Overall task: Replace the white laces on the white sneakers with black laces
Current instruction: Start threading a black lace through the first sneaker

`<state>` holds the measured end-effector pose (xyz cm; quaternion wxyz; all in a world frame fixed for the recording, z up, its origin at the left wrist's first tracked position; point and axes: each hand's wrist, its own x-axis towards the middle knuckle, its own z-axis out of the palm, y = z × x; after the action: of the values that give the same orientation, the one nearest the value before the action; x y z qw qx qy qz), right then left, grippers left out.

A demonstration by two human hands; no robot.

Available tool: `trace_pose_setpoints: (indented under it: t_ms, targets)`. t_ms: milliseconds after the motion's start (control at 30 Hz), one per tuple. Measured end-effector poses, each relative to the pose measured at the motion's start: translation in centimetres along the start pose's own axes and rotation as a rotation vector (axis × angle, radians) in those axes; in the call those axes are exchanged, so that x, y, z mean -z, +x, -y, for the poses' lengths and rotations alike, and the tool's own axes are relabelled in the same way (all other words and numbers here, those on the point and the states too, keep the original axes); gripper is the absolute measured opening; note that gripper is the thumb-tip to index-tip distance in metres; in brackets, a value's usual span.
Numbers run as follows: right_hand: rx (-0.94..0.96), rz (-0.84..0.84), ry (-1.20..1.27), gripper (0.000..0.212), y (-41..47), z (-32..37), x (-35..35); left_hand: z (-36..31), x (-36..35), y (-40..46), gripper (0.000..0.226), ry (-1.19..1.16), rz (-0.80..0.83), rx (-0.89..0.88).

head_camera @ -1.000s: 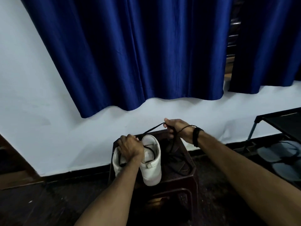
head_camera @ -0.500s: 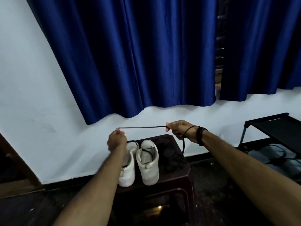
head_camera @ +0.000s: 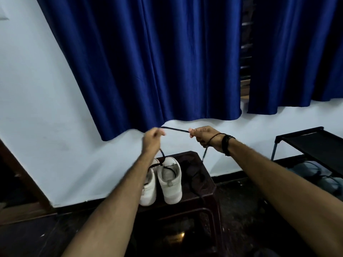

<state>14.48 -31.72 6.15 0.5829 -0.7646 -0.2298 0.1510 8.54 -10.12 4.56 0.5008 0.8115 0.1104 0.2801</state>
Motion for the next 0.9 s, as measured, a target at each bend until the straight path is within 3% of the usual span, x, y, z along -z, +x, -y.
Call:
trace_pose_setpoints:
  t_ms: [100,167,267,333,367,433,500,567,733,900]
  targets:
    - [-0.033,0.025,0.022,0.031,-1.3,-1.2,1.9,2.5,3.1,0.2,0.026,0.017,-0.422,0.377]
    - [-0.033,0.011,0.077,0.029,-1.7,-1.3,2.6,3.2,4.0,-0.4,0.031,0.266,-0.443,0.5]
    - [0.002,0.014,0.179,0.026,-1.6,-0.3,1.9,2.3,2.9,-2.2,0.036,0.434,-0.423,0.425]
    - [0.038,0.015,0.256,0.023,-1.3,1.0,0.7,0.9,1.2,-3.4,0.028,0.33,-0.481,0.164]
    - [0.059,0.018,0.295,0.022,-1.1,1.8,0.1,-0.1,0.2,-3.9,0.018,0.203,-0.417,0.054]
    - [0.099,0.027,0.362,0.02,-0.6,3.4,-1.0,-2.1,-2.2,-5.1,0.006,-0.118,-0.04,0.029]
    - [0.117,0.025,0.395,0.02,-0.1,4.5,-1.8,-3.8,-3.9,-6.5,0.022,-0.248,0.365,0.071]
    - [0.121,0.004,0.407,0.021,0.2,5.0,-2.4,-4.0,-5.0,-7.2,0.036,-0.288,0.575,0.134]
    - [0.139,-0.205,0.221,0.022,0.3,4.4,-0.6,-2.1,-2.7,-7.2,0.036,-0.43,0.637,0.273]
    - [0.147,-0.435,0.097,0.026,0.8,2.0,3.1,1.7,2.6,-6.4,0.032,-0.264,0.579,0.367]
